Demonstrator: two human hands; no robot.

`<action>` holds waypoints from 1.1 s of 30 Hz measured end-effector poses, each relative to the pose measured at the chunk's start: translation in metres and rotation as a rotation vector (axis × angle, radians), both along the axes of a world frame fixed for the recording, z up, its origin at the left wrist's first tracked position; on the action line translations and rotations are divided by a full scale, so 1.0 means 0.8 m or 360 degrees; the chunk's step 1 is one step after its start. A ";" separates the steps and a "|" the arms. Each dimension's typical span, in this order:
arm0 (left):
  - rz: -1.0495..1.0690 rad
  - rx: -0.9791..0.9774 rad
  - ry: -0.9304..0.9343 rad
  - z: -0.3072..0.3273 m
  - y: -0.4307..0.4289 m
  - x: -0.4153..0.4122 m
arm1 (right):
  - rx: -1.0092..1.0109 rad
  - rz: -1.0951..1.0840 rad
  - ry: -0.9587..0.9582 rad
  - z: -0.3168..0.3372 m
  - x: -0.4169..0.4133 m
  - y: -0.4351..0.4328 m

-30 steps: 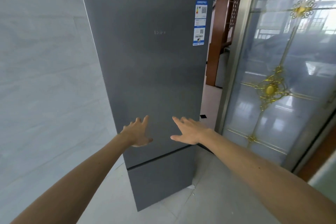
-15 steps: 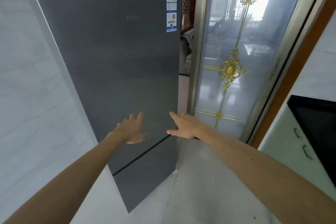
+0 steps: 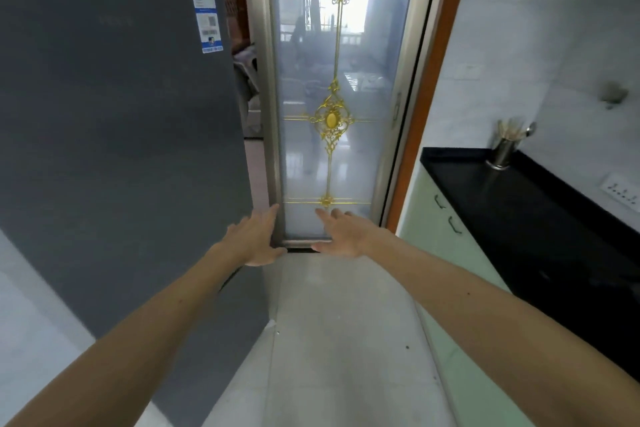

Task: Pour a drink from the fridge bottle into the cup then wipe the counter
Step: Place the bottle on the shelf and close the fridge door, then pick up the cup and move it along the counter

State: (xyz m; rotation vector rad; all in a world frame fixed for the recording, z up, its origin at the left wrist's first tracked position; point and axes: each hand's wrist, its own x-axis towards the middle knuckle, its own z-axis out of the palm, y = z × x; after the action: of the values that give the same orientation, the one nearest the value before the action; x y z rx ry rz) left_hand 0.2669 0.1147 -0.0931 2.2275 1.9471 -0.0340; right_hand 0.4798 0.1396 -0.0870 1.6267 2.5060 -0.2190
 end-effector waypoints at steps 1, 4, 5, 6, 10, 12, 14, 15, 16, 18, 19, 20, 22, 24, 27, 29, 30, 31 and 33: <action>-0.0052 0.0006 -0.0007 0.001 0.003 0.016 | -0.0001 -0.0042 -0.0018 0.000 0.016 -0.004; -0.0191 0.0014 -0.0031 0.003 0.014 0.064 | 0.0001 -0.0176 -0.0018 0.005 0.067 -0.019; -0.0232 0.0008 -0.0036 0.004 0.017 0.082 | 0.0009 -0.0229 -0.0017 0.007 0.085 -0.025; -0.0269 0.0004 -0.0033 0.005 0.019 0.099 | 0.0015 -0.0288 -0.0021 0.009 0.103 -0.032; -0.0431 0.0018 0.0050 0.011 0.017 0.175 | 0.0026 -0.0489 -0.0041 0.014 0.181 -0.070; -0.0513 0.0036 0.0068 0.012 0.013 0.214 | 0.0037 -0.0581 -0.0052 0.018 0.222 -0.093; -0.0601 0.0057 0.0062 0.014 0.004 0.256 | 0.0030 -0.0684 -0.0060 0.021 0.265 -0.118; -0.0650 0.0063 0.0060 0.016 -0.001 0.277 | 0.0025 -0.0736 -0.0065 0.022 0.286 -0.132; -0.0701 0.0064 0.0056 0.016 -0.007 0.297 | 0.0023 -0.0789 -0.0069 0.022 0.307 -0.146; -0.0800 0.0064 0.0050 0.018 -0.020 0.338 | 0.0034 -0.0887 -0.0075 0.022 0.348 -0.177; -0.0843 0.0069 0.0054 0.018 -0.027 0.359 | 0.0042 -0.0935 -0.0076 0.021 0.369 -0.194; -0.0882 0.0063 0.0063 0.018 -0.034 0.382 | 0.0048 -0.0986 -0.0075 0.020 0.390 -0.211; -0.0961 0.0043 0.0096 0.020 -0.053 0.427 | 0.0048 -0.1097 -0.0068 0.019 0.434 -0.248; -0.1046 0.0040 0.0128 0.019 -0.075 0.471 | 0.0038 -0.1204 -0.0057 0.018 0.475 -0.288; -0.1173 0.0062 0.0134 0.017 -0.111 0.534 | 0.0004 -0.1346 -0.0047 0.016 0.532 -0.353; -0.1251 0.0066 0.0131 0.015 -0.140 0.577 | -0.0007 -0.1431 -0.0056 0.013 0.566 -0.397; -0.1288 0.0064 0.0133 0.014 -0.155 0.597 | -0.0010 -0.1472 -0.0064 0.013 0.582 -0.419; -0.1323 0.0059 0.0134 0.013 -0.172 0.617 | -0.0016 -0.1510 -0.0076 0.012 0.596 -0.441; -0.1383 0.0045 0.0129 0.008 -0.204 0.655 | -0.0033 -0.1579 -0.0100 0.011 0.623 -0.483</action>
State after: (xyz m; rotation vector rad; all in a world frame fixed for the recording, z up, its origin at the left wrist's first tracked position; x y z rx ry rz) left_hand 0.7909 -0.0487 -0.0870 2.9254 0.8630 -0.2120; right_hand 0.9780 -0.2467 -0.0782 2.6470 1.4311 -0.2747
